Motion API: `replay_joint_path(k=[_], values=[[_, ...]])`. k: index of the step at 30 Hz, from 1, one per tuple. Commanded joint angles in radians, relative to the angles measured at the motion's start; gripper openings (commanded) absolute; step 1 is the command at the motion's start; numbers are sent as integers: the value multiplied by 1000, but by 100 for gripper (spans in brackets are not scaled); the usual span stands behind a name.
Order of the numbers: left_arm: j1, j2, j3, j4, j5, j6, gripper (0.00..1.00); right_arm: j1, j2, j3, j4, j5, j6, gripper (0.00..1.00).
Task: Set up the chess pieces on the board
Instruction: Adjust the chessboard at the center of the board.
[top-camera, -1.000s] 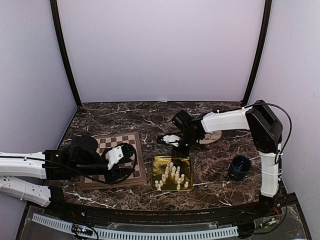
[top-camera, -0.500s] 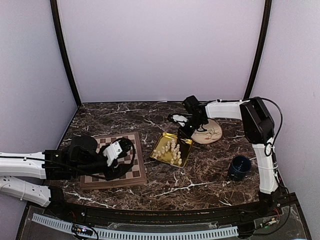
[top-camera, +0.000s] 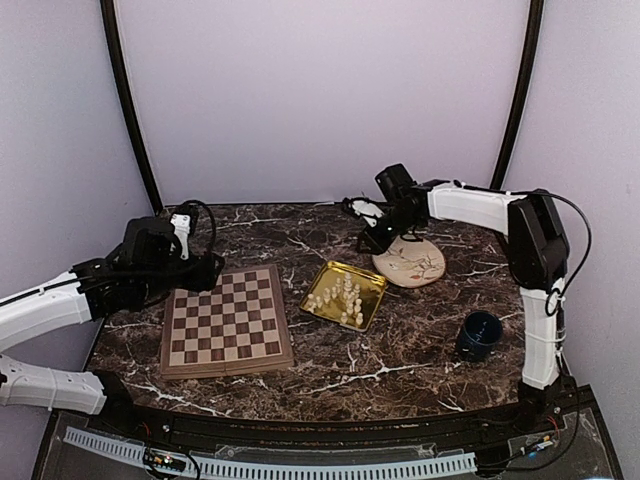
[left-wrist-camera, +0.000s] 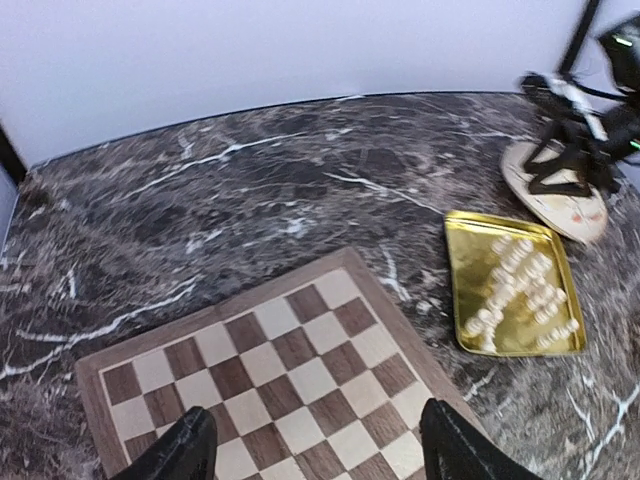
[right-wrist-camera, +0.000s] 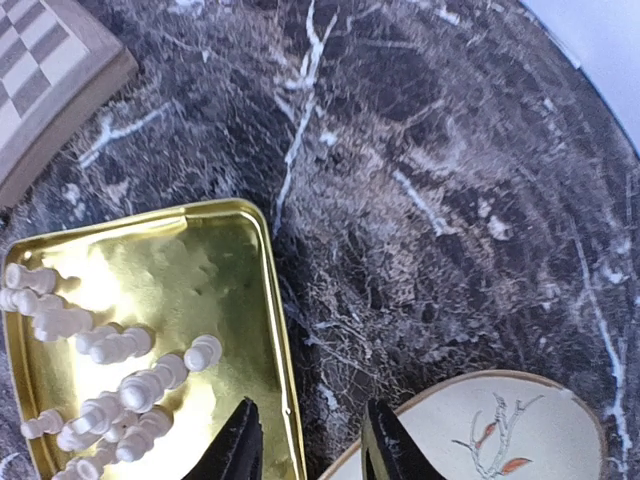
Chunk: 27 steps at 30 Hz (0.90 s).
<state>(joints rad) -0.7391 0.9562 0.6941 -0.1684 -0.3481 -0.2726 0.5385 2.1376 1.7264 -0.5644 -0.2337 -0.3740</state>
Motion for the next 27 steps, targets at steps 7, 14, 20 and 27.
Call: replay_joint_path(k=[7,14,20,27], values=[[502,221,111,-196,346,-241,73,114,-189,-44,-35,-168,26,38],[625,412,194,-287,407,-196,75,295,-160,-122,-3,-166,-22,39],[722,444,174,-295,412,-182,76,360,-88,-150,17,-139,-35,39],[741,484,109,-208,557,-171,77,418,2,-136,-22,-97,-87,38]])
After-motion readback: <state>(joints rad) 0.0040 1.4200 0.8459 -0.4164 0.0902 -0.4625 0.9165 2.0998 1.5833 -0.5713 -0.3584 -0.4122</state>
